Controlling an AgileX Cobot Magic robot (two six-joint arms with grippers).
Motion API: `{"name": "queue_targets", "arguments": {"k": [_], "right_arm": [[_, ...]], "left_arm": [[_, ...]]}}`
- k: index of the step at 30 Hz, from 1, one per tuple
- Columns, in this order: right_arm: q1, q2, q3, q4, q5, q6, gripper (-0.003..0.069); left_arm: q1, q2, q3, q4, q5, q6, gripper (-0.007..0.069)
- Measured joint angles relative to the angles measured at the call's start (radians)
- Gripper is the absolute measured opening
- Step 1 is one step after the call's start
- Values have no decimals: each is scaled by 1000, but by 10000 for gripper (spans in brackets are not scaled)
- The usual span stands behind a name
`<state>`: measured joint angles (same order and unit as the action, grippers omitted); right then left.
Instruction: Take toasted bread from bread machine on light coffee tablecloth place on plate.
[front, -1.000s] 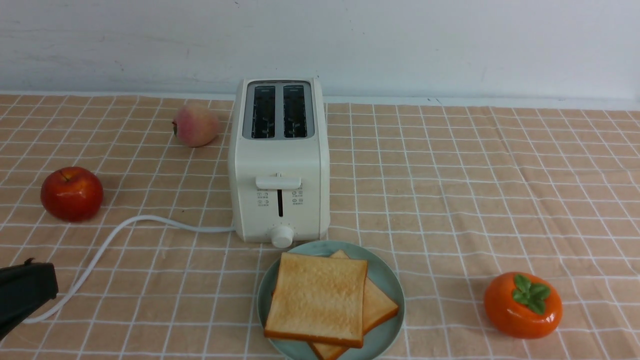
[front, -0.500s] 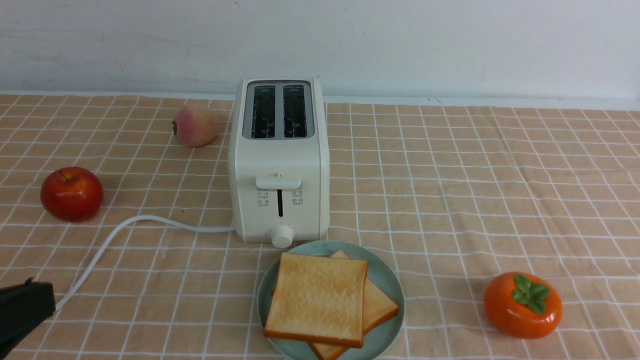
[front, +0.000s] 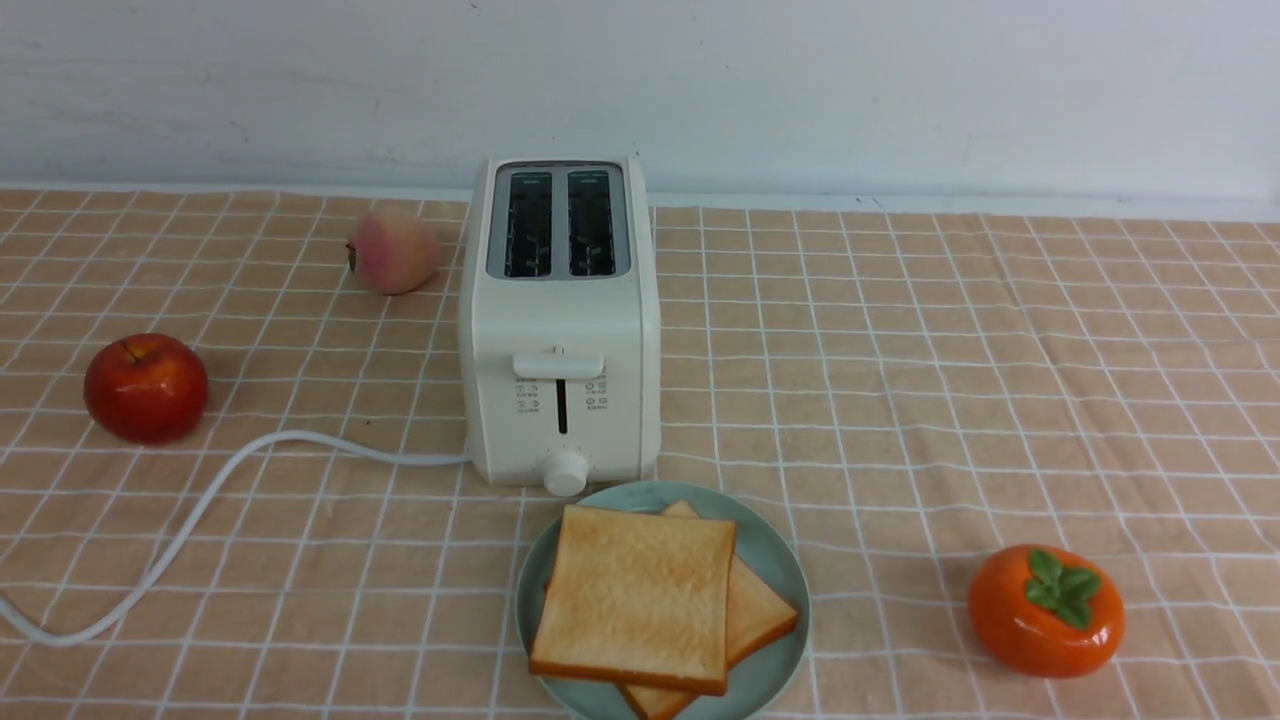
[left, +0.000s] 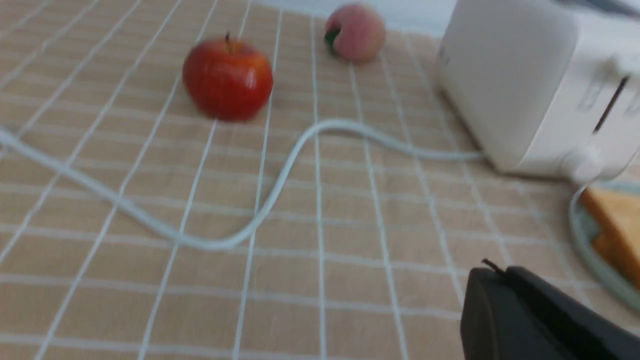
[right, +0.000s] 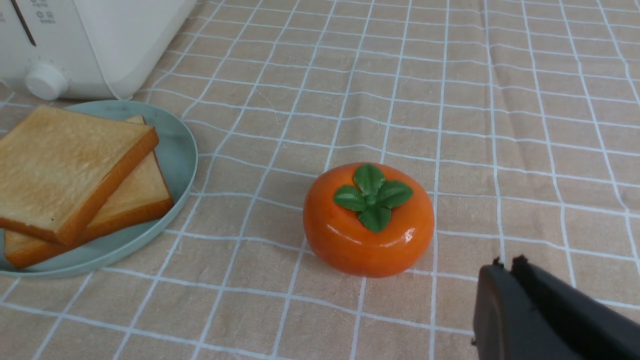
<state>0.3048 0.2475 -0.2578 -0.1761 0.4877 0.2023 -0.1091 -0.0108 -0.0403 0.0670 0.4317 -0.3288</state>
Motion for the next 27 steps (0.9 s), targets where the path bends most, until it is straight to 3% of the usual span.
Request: {"name": "queue_targets", "arguments": {"k": [27], "right_arm": [[0, -2, 1, -8, -1, 0, 36]], "left_arm": [[14, 0, 69, 7, -45, 4, 17]]}}
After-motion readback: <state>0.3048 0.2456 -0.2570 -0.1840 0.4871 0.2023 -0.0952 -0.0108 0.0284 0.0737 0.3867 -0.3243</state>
